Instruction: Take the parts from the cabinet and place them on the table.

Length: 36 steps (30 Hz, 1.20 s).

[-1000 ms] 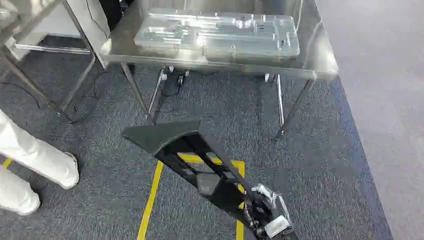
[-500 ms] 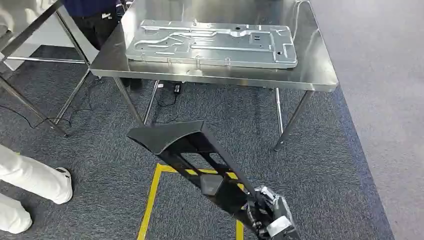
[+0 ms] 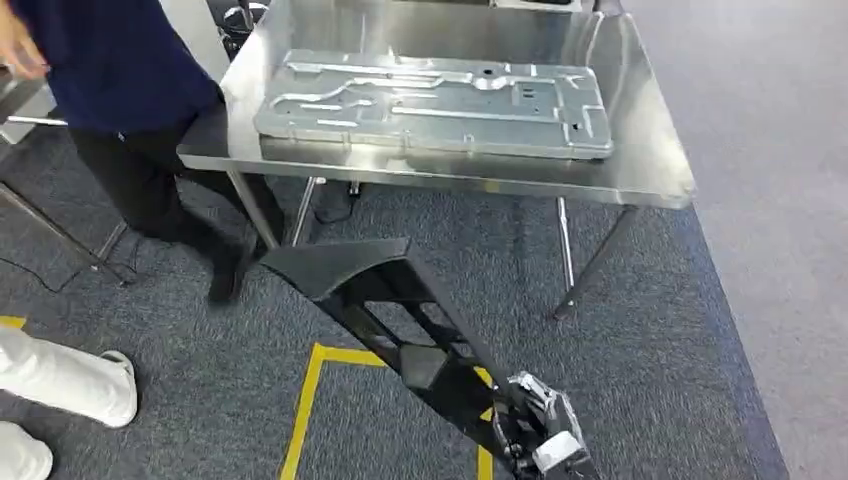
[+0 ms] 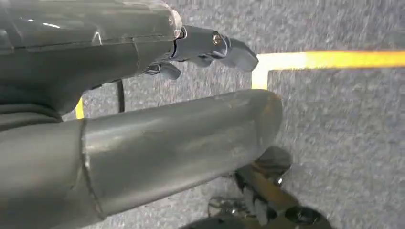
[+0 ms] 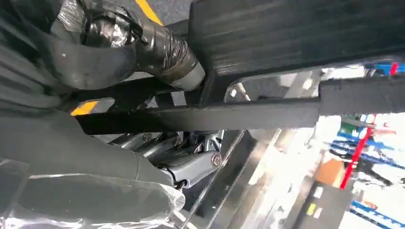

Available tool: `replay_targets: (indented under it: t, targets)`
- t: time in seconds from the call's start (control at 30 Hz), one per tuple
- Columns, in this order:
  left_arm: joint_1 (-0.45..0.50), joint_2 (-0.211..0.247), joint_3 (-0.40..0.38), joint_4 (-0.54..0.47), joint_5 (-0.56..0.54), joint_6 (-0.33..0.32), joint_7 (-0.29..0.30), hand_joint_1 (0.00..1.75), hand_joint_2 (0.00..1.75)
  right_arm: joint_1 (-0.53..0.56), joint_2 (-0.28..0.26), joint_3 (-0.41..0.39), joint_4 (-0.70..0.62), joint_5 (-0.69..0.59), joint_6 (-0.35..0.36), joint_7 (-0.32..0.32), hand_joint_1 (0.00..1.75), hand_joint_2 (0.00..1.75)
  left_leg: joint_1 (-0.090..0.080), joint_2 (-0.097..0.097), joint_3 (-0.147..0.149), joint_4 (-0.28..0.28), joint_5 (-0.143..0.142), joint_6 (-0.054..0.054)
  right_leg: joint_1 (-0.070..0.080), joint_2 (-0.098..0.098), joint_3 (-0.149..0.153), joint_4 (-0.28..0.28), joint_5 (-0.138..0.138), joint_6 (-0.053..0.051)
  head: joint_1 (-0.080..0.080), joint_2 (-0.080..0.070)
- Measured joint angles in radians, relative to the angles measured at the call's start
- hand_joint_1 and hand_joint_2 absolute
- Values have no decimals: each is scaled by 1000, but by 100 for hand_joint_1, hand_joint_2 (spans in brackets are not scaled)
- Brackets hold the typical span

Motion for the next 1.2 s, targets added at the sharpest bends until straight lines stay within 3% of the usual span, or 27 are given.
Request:
replay_targets:
  t: [0.03,0.1,0.13,0.17,0.2,0.3,0.33,0.37,0.4,0.47,0.5,0.53,0.6,0.63,0.67,0.7,0.8,0.83,0.87,0.9,0.93,1.0,1.03,1.13,1.17,1.2]
  targets:
    - [-2,0,2,-2,-2,-2,0,0,0,-3,0,0,0,0,-1,2,175,175,0,0,11,-6,-4,7,0,0,-39,64,-15,4,0,0]
    - [-5,-2,3,-5,-7,-4,0,0,0,-3,0,0,0,0,-2,9,175,175,-1,-1,25,-8,-19,12,0,0,-140,190,-83,10,0,0]
    - [-4,-3,4,-5,-10,-5,0,0,0,-3,0,1,1,0,-2,10,175,175,-2,-2,33,-8,-28,12,0,0,-177,219,-110,10,0,0]
    - [-3,-5,5,-5,-11,-5,0,0,0,-3,0,1,2,0,-2,10,175,175,-2,-2,45,-8,-38,10,0,0,-194,211,-105,12,0,0]
    - [-2,-5,6,-5,-11,-5,0,0,0,-3,0,2,2,0,-2,10,175,175,-2,-3,60,-8,-48,9,0,0,-191,169,-69,10,0,0]
    - [-3,-9,9,-5,-12,-5,0,0,0,-2,0,2,2,0,-2,10,175,175,-2,-3,92,-10,-78,3,5,-1,-146,-28,114,-9,0,0]
    - [-7,-12,12,-5,-12,-5,0,0,0,-3,-1,1,5,0,-2,13,175,175,-5,-4,100,-8,-87,-4,15,-2,-158,-27,91,-15,0,0]
    - [-12,-13,13,-5,-13,-5,0,0,0,-3,-1,2,2,1,-2,13,175,175,-5,-6,98,-15,-92,-13,16,-3,-153,-34,99,-21,0,0]
    - [-10,-13,13,-5,-16,-5,0,0,0,-2,-1,2,2,3,-3,13,175,175,-6,-4,117,-11,-88,-18,16,-1,-150,-43,104,-27,1,0]
    - [-12,-14,16,-6,-24,-5,-3,0,0,-2,-1,2,2,17,-5,18,175,175,-6,-2,118,0,-87,-27,4,1,-119,-55,103,-40,1,0]
    - [-15,-14,17,-6,-26,-5,-5,0,0,-1,-2,1,2,26,-8,21,175,175,-4,0,100,47,-84,-32,5,-1,-107,-62,97,-45,1,0]
    - [-19,-14,20,-6,-27,-5,-7,0,0,-3,-2,0,2,38,-12,27,175,175,-3,2,64,109,-94,-39,4,-3,-99,-65,92,-52,1,0]
    - [-19,-14,23,-5,-38,-5,-12,0,0,-7,-1,1,-2,76,-18,38,175,175,2,3,-33,246,-163,-48,3,-4,-85,-65,76,-53,0,0]
    - [-18,-15,27,-5,-44,-5,-14,0,0,-7,-1,0,-8,101,-18,49,175,175,5,3,-73,289,-195,-50,3,-4,-76,-65,67,-52,1,0]
    - [-17,-15,30,-5,-45,-5,-15,0,0,-7,-1,0,-12,120,-18,53,175,175,8,3,-93,294,-198,-51,2,-3,-66,-65,59,-51,0,0]
    - [-17,-14,34,-5,-48,-5,-16,0,0,-7,0,0,-17,133,-18,59,175,175,9,3,-96,270,-180,-53,1,-2,-55,-65,51,-48,0,0]
    - [-17,-14,48,-5,-55,-3,-18,0,0,-8,0,-6,-36,163,-14,69,175,175,13,6,-38,46,3,-52,-3,-3,-13,-65,19,-34,0,0]
    - [-17,-14,52,-5,-58,-2,-18,0,0,-11,1,-7,-39,166,-13,73,175,175,3,9,-46,43,-8,-49,0,-3,-2,-63,11,-24,1,0]
    - [-18,-14,54,-4,-60,-2,-18,0,0,-11,1,-10,-42,170,-13,75,175,175,1,12,-44,43,-36,-35,0,0,-5,-66,6,-16,0,0]
    - [-17,-14,54,-4,-61,-1,-18,0,0,-11,2,-11,-47,172,-13,77,175,175,1,12,-37,38,-5,-28,1,-1,-1,-71,-1,-8,1,0]
    - [-15,-14,55,-4,-63,-1,-18,0,0,-10,2,-11,-49,176,-13,78,175,175,5,10,-40,35,-4,-19,4,-1,7,-57,7,0,1,0]
    - [-18,-15,60,-4,-63,1,-18,0,0,-13,2,-16,-50,192,-14,83,175,175,8,6,-10,24,-5,-8,-1,-3,10,-33,1,9,1,0]
    - [-22,-14,65,-4,-68,4,-18,0,0,-15,2,-21,-51,221,-14,91,175,175,7,7,0,21,-9,-2,-1,-4,-18,19,-13,10,1,0]
    - [-27,-14,78,-2,-88,11,-22,0,0,-18,15,-39,-66,345,-10,136,175,175,2,6,10,20,-25,7,1,-4,-157,212,-103,13,1,0]
    - [-28,-14,82,0,-95,12,-23,0,0,-20,21,-49,-74,398,-5,154,175,175,-1,5,17,20,-31,7,2,-4,-187,235,-108,11,1,0]
    - [-29,-14,88,2,-98,12,-24,0,0,-24,26,-61,-83,437,8,170,175,175,-3,3,27,20,-39,7,4,-4,-198,218,-87,9,1,0]
